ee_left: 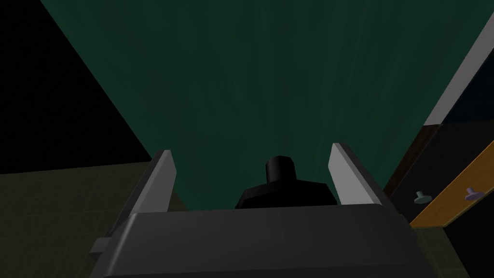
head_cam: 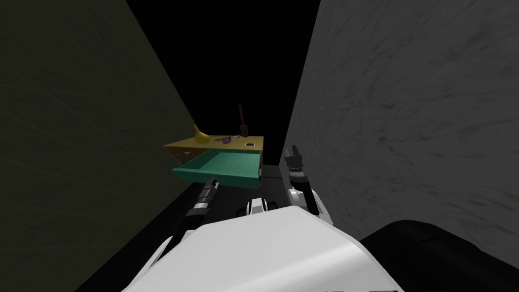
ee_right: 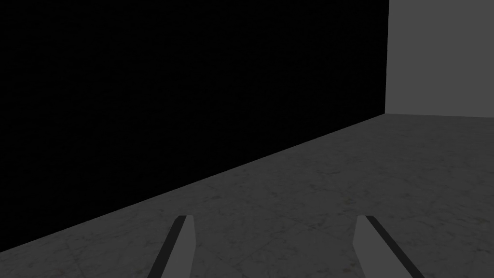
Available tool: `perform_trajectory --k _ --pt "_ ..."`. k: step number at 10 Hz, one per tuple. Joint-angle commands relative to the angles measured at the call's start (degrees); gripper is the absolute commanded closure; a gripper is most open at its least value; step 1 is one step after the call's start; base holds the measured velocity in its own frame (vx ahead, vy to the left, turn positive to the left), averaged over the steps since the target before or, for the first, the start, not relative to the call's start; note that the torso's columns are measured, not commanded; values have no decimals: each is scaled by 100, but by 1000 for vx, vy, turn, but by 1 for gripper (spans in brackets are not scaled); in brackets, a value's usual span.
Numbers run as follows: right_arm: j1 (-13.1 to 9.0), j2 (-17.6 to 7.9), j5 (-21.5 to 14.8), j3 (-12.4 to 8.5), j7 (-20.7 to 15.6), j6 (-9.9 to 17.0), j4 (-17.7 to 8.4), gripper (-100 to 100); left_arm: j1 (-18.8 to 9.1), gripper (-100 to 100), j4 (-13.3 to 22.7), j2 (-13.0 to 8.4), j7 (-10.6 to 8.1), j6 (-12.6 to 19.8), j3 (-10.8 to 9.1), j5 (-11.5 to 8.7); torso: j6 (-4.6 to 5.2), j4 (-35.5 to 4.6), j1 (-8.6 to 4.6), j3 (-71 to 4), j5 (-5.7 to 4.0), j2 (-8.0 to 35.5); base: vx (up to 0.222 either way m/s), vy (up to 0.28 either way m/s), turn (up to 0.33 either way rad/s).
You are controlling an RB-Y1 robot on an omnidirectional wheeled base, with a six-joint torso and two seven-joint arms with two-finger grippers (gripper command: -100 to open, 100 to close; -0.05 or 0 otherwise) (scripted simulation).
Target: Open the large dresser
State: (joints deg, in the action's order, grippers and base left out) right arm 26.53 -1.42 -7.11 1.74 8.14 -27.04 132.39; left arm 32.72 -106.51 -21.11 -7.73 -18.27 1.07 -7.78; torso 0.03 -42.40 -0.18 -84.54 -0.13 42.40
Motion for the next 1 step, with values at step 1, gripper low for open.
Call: perform_trajectory --k 1 --pt "0 0 0 0 0 0 0 0 4 0 7 0 0 6 0 0 -1 4 4 -1 4 -4 0 0 0"
